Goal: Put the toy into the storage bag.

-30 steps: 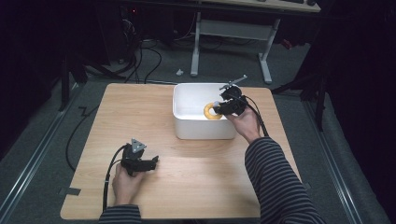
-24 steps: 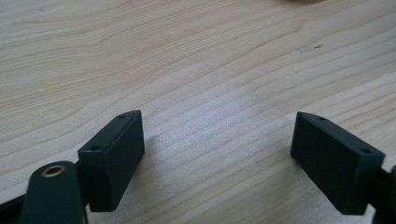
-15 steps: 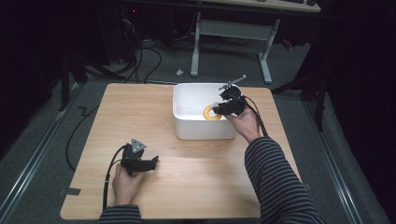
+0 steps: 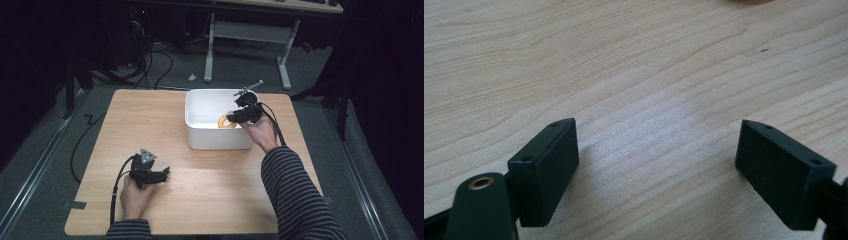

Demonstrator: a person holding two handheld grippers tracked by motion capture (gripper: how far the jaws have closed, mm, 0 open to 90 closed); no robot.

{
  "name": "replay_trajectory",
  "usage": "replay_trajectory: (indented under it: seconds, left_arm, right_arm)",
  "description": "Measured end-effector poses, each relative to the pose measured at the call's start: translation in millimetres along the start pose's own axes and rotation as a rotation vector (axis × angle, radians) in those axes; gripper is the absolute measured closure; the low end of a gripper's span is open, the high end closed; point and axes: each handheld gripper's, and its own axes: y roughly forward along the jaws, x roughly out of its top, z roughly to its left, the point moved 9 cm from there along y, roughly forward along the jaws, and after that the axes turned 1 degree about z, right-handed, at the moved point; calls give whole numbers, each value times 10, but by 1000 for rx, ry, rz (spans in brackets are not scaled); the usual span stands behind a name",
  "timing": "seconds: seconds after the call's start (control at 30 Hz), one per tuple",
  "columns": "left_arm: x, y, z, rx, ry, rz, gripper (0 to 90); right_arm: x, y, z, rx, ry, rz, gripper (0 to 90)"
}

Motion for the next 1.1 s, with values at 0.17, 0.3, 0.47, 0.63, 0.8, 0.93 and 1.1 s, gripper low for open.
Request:
replay_trajectory:
  seconds: [0.17,0.3,0.47,0.63,0.8,0.93,1.1]
  left_arm:
    - [0,0,-1,0,0,0,177]
    - [0,0,-1,0,0,0,177]
    - [0,0,0,-1,-1,0,177]
    - [0,0,0,-2,-1,0,177]
    - [0,0,0,-3,-2,-1,179]
    - [0,0,0,-3,-2,-1,179]
    - [0,0,0,-3,-2,-1,179]
  right_arm:
    - [3,-64,-26,-13,-5,-20,531]
    - [0,-124,-36,-14,-3,-50,513]
    - [-25,-214,-67,-21,-2,-82,496]
    - [-56,-345,-96,-15,17,-125,483]
    - [-96,-448,-135,-22,20,-146,471]
    - [-124,-522,-172,-15,36,-173,470]
    - [-198,-616,-224,-21,47,-187,467]
